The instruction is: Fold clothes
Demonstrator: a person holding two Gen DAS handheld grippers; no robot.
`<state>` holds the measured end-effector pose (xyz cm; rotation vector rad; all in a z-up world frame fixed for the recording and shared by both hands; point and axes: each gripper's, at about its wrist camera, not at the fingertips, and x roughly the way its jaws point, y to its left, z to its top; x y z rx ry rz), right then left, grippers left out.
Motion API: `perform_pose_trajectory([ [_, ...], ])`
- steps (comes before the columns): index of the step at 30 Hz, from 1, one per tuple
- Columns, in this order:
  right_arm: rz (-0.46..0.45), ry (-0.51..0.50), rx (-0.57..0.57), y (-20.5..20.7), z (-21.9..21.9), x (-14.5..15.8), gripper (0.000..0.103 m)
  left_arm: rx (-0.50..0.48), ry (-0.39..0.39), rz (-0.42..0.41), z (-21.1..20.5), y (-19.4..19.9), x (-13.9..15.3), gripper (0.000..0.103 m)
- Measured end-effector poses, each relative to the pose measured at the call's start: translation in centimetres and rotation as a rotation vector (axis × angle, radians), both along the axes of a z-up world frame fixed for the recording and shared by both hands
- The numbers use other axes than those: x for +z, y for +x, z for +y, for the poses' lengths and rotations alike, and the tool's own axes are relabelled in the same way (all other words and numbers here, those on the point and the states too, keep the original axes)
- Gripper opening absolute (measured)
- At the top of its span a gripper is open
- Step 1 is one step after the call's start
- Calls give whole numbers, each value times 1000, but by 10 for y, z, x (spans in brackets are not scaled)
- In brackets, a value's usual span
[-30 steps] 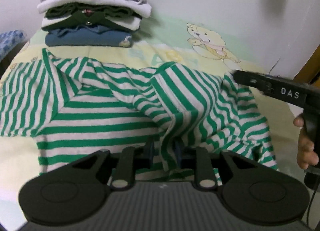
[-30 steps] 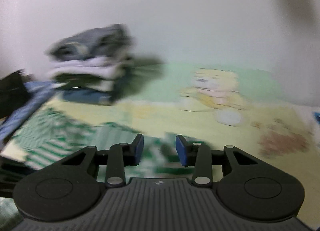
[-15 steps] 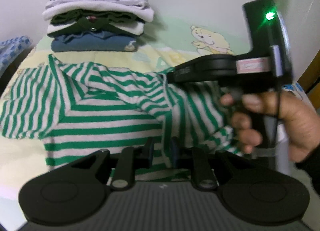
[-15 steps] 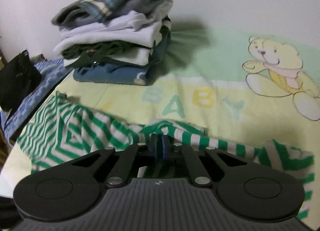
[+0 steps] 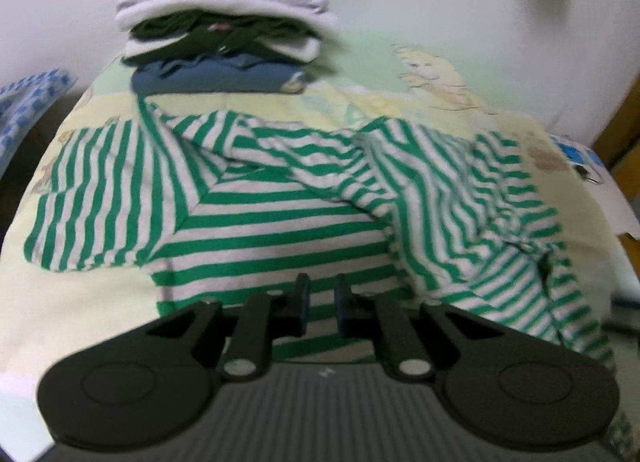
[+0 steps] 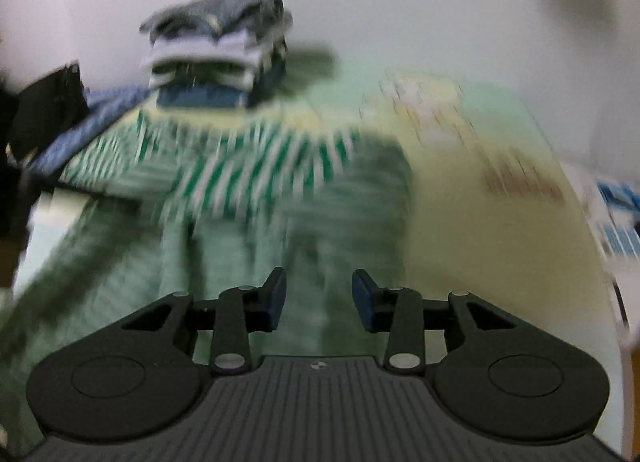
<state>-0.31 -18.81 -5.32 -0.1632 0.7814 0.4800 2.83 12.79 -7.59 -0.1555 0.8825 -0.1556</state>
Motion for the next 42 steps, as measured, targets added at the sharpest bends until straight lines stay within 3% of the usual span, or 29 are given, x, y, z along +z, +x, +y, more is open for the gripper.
perform_pose_trajectory([
  [5,40,-48,-35,-92,-7,-6,39,-149,22,-49,-30,-10,11,9],
  [9,89,-28,-68,-131,-7,-9,39,-263,29,-58,-63,-16,9,23],
  [12,118,-21,-92,-158,-6,-12,38,-312,51,-61,-82,-27,5,23],
  [17,92,-30,-122,-165,6,-25,37,-358,83,-56,-103,-44,3,34],
  [19,93,-30,-113,-164,6,-27,24,-366,92,-52,-108,-51,2,37],
  [20,98,-28,-109,-163,4,-27,6,-369,97,-49,-110,-54,2,38],
  [25,161,8,-64,-166,-13,-17,6,-400,85,-29,-120,-69,4,39],
  [29,265,47,28,-172,-20,-14,6,-455,82,-61,-138,-81,13,46],
  [32,272,51,44,-171,-24,-16,8,-489,112,-94,-157,-83,17,47],
  [34,245,77,20,-172,-36,-11,16,-509,124,-113,-168,-83,18,47],
  [36,205,65,-7,-177,-51,-4,31,-523,124,-88,-179,-77,11,47],
  [37,201,44,-19,-178,-58,-5,34,-528,128,-70,-185,-74,6,47],
  [42,245,37,-43,-181,-79,-18,34,-528,184,-25,-200,-69,-17,49],
])
